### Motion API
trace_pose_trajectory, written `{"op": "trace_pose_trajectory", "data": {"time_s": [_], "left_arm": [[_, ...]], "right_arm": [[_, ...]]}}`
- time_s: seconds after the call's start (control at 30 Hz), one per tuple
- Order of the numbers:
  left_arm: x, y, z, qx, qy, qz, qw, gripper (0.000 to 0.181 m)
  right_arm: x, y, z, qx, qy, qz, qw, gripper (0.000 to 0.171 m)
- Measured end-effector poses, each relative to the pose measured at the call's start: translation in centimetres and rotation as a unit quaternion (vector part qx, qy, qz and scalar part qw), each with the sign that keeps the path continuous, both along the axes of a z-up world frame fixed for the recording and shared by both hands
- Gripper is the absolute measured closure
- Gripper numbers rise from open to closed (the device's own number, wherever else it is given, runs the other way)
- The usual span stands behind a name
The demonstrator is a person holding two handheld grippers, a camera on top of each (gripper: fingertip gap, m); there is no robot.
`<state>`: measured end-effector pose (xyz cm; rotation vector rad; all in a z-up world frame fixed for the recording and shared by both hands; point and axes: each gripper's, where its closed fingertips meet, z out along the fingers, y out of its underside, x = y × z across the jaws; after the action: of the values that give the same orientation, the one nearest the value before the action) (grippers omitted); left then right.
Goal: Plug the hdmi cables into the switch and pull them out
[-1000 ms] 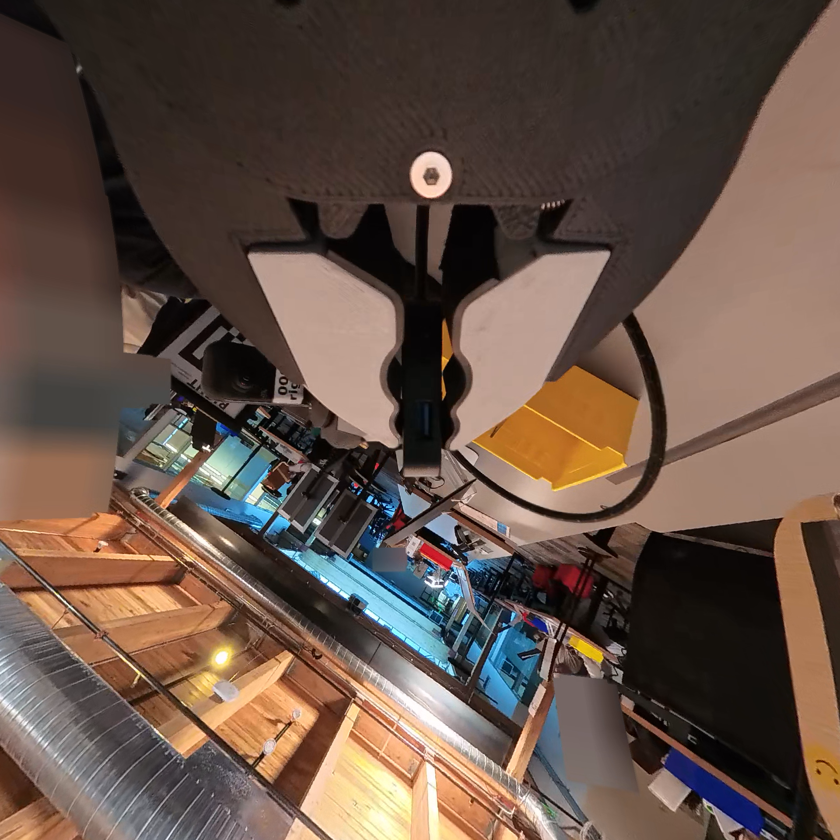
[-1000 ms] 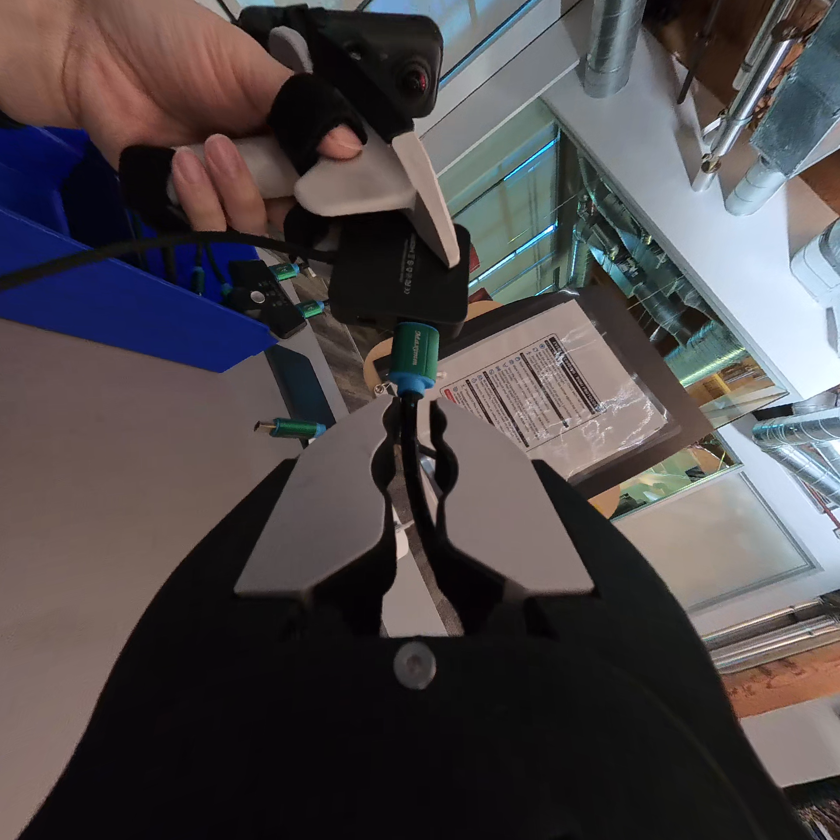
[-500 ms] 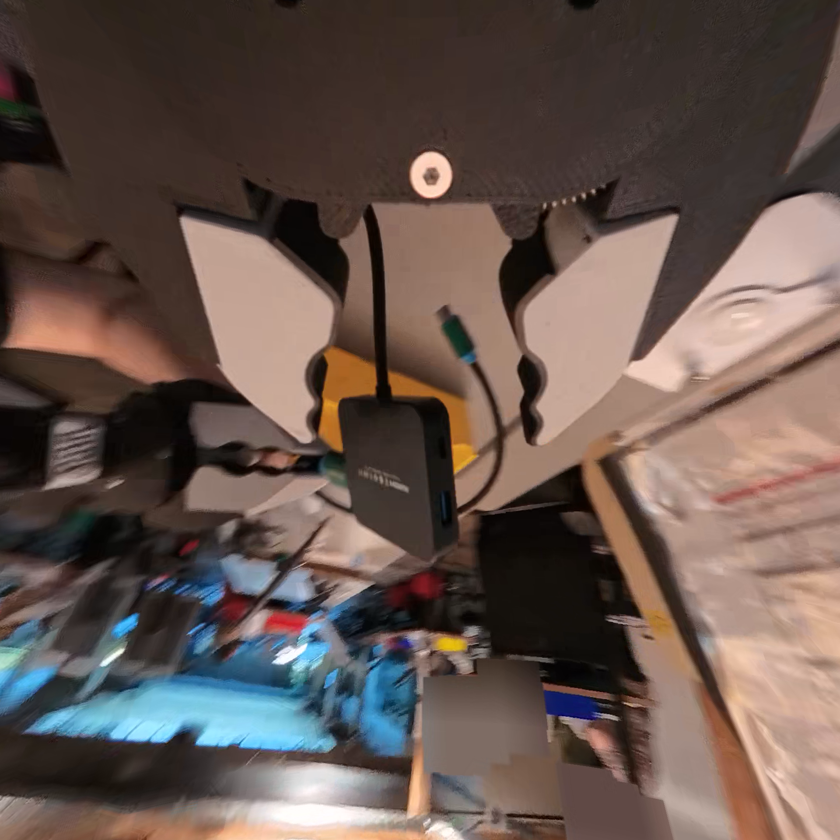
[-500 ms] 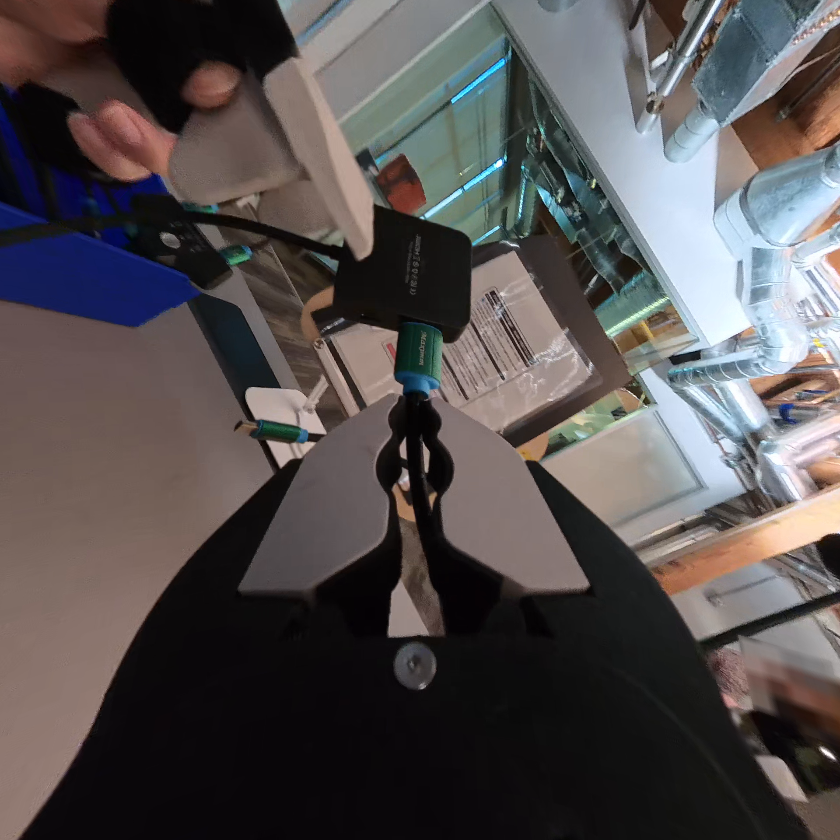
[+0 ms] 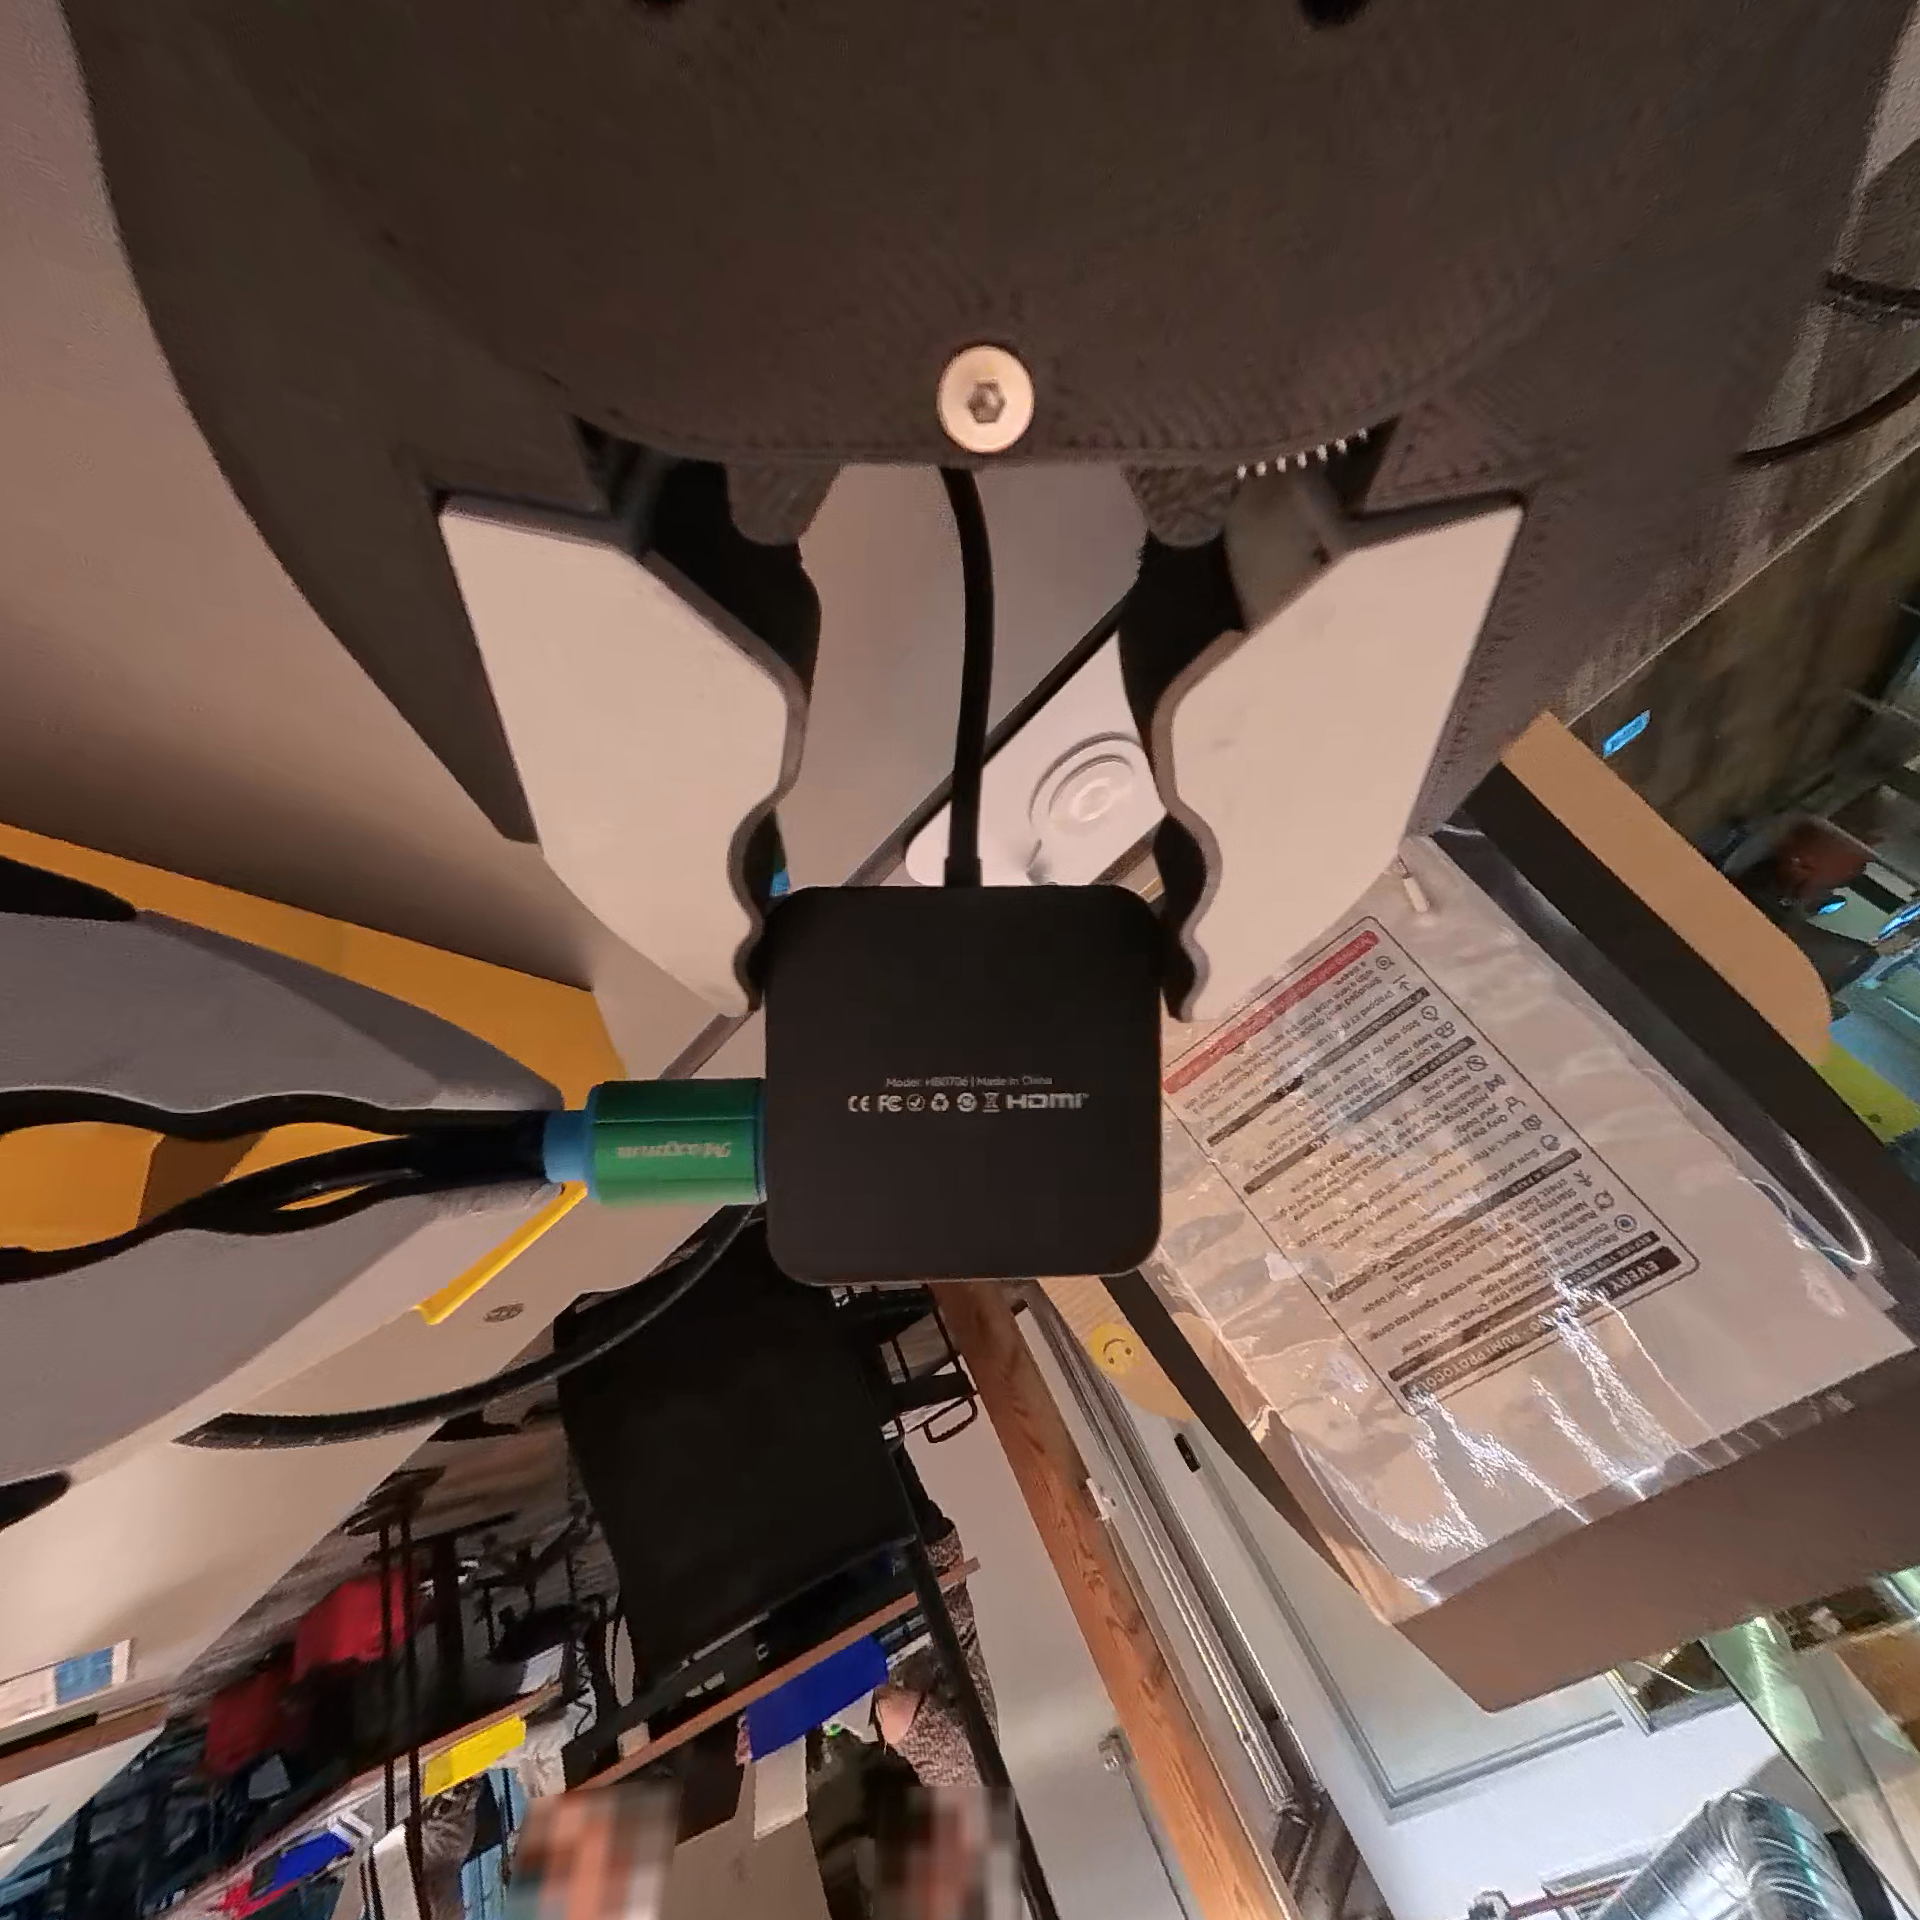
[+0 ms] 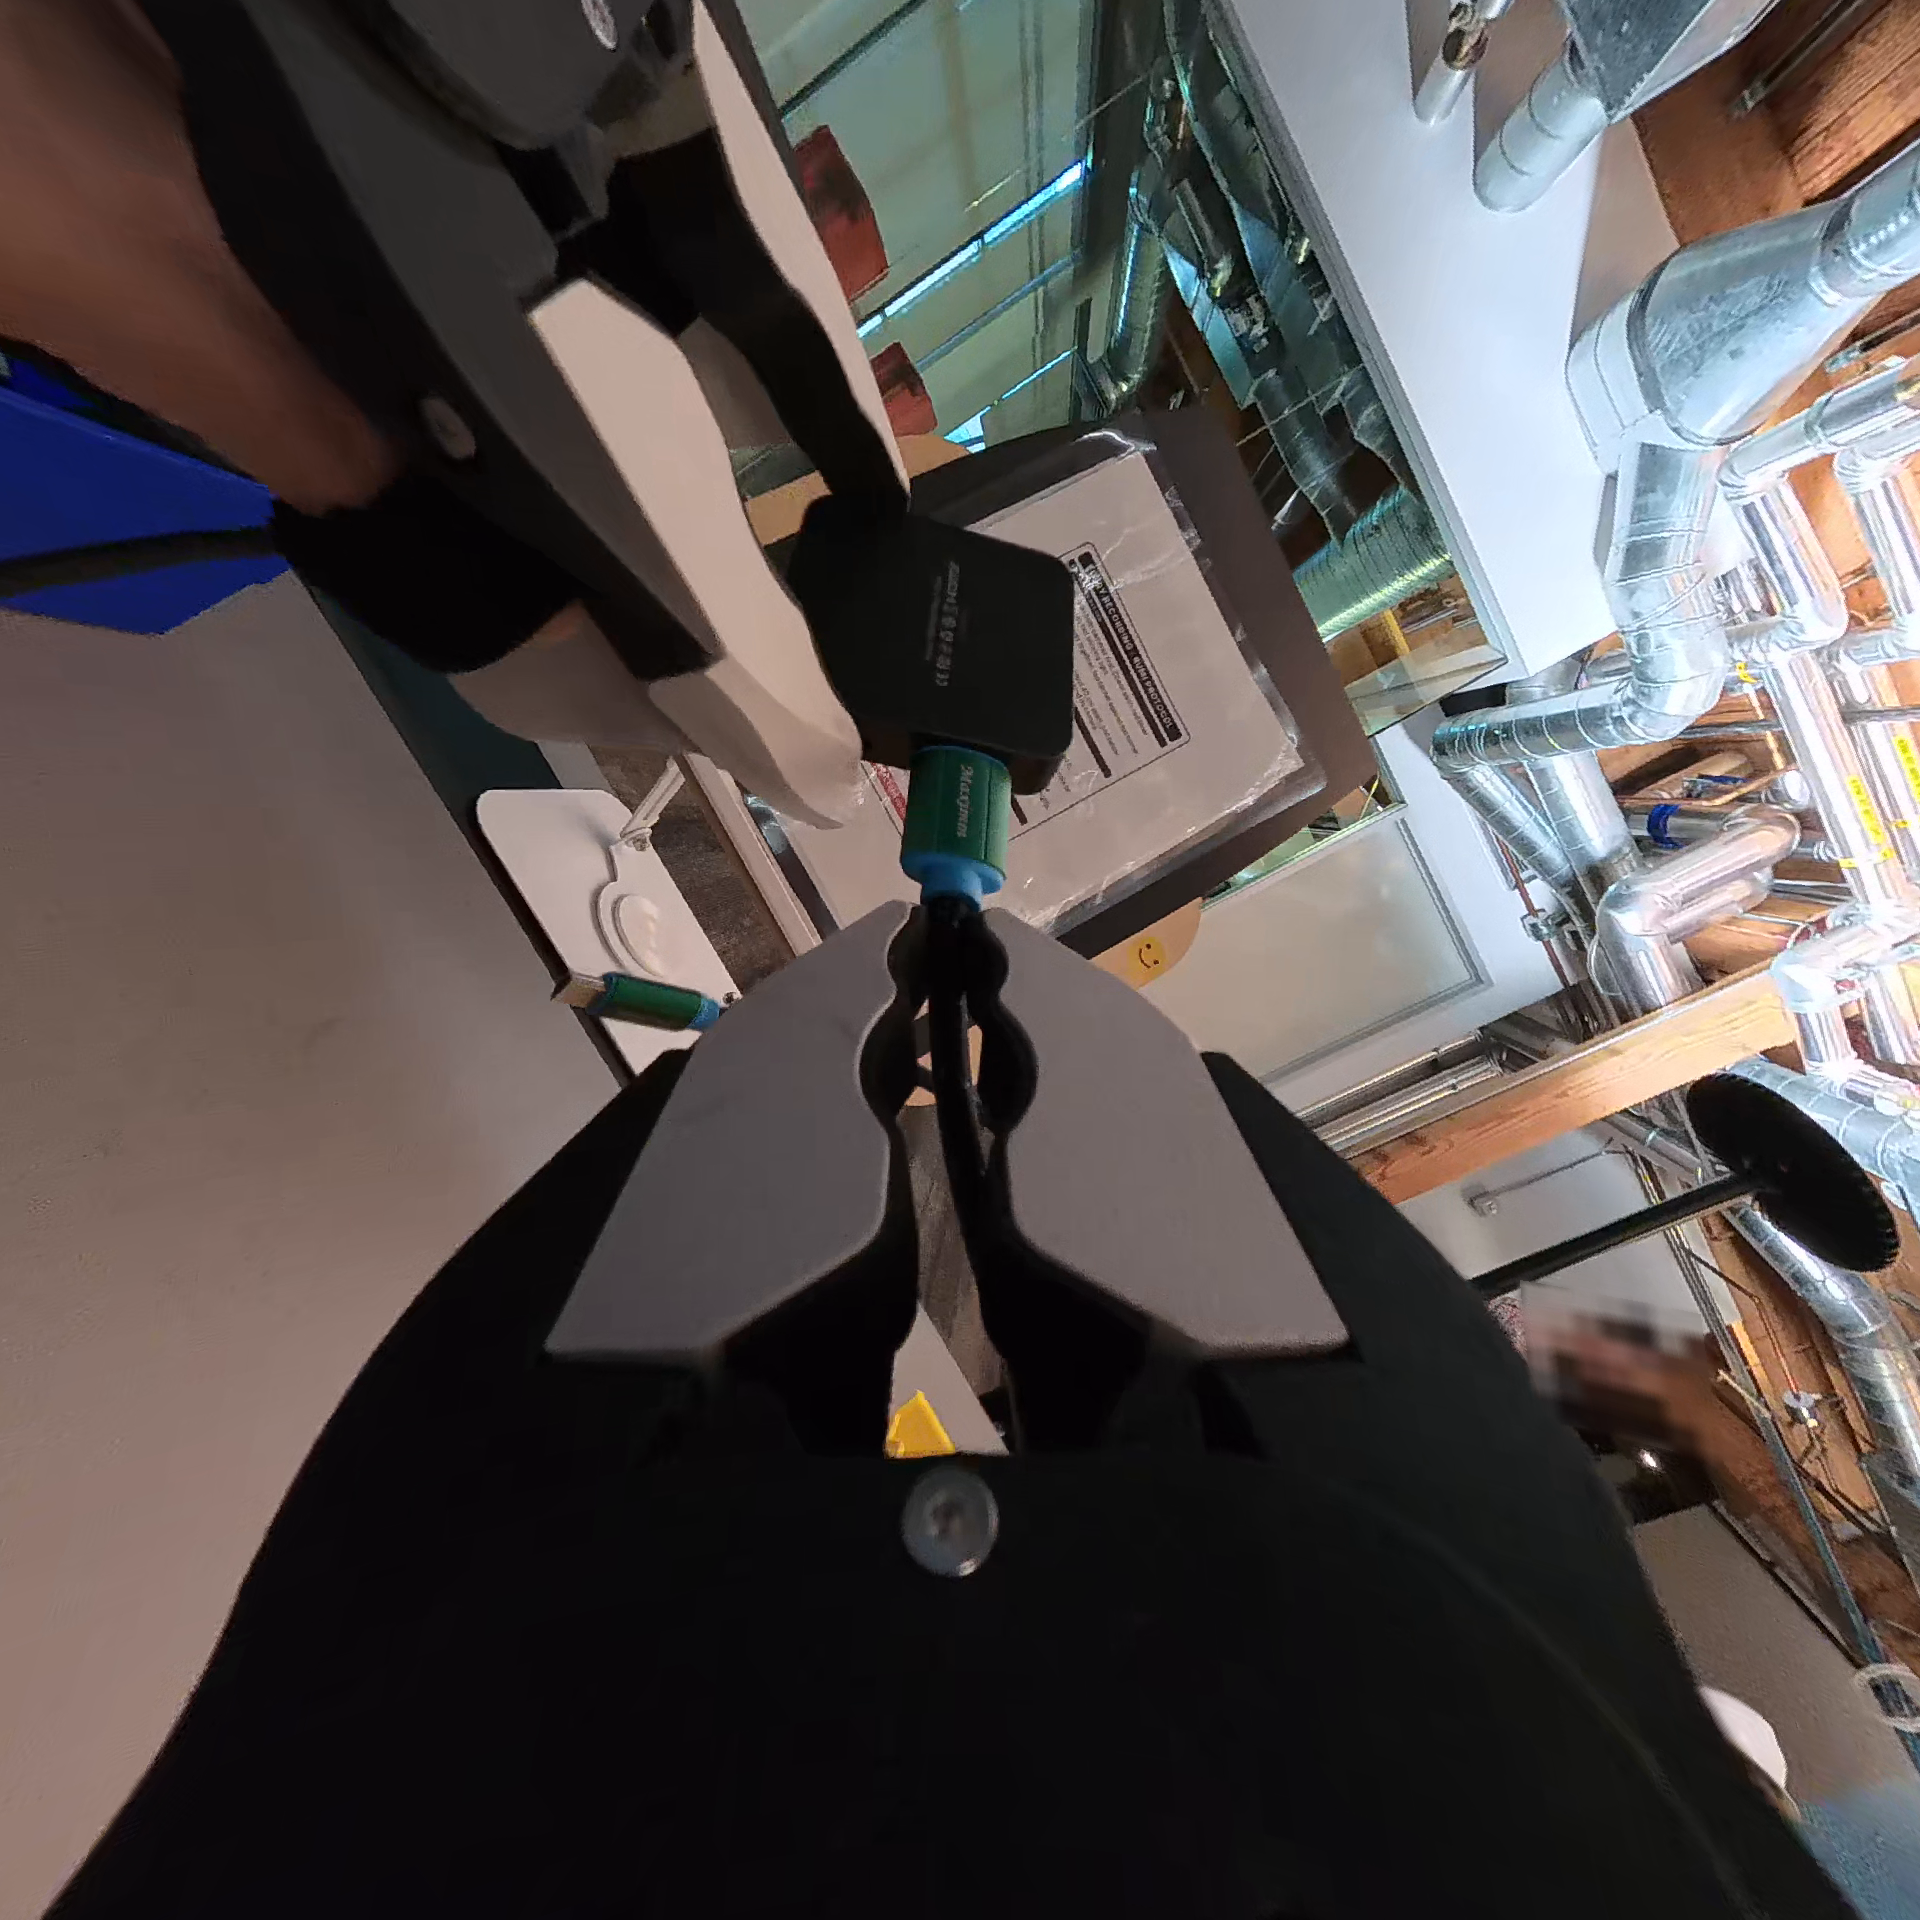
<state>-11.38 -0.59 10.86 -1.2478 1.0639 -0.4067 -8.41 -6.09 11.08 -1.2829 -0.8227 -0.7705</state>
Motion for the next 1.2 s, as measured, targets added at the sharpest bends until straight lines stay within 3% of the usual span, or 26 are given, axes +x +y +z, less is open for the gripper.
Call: {"op": "trace_pose_trajectory", "data": {"time_s": [0.03, 0.4, 0.73, 1.2], "left_arm": [[0.0, 0.1, -0.1, 0.001, 0.0, 0.003, 1.0, 0.11], [0.2, 1.5, -1.9, -0.028, 0.031, 0.026, 0.999, 0.109], [0.8, 2.5, -2.0, -0.064, -0.002, 0.033, 0.997, 0.109], [0.5, 2.1, -1.2, -0.113, -0.02, -0.02, 0.993, 0.109]], "right_arm": [[0.0, 0.1, -0.1, 0.001, -0.003, -0.001, 1.0, 0.166], [-1.0, 0.6, -1.3, 0.015, -0.06, -0.014, 0.998, 0.166], [-0.8, 1.3, -1.1, 0.019, -0.027, -0.019, 0.999, 0.164], [-2.1, 0.7, 0.0, 0.024, -0.005, 0.022, 0.999, 0.164]]}}
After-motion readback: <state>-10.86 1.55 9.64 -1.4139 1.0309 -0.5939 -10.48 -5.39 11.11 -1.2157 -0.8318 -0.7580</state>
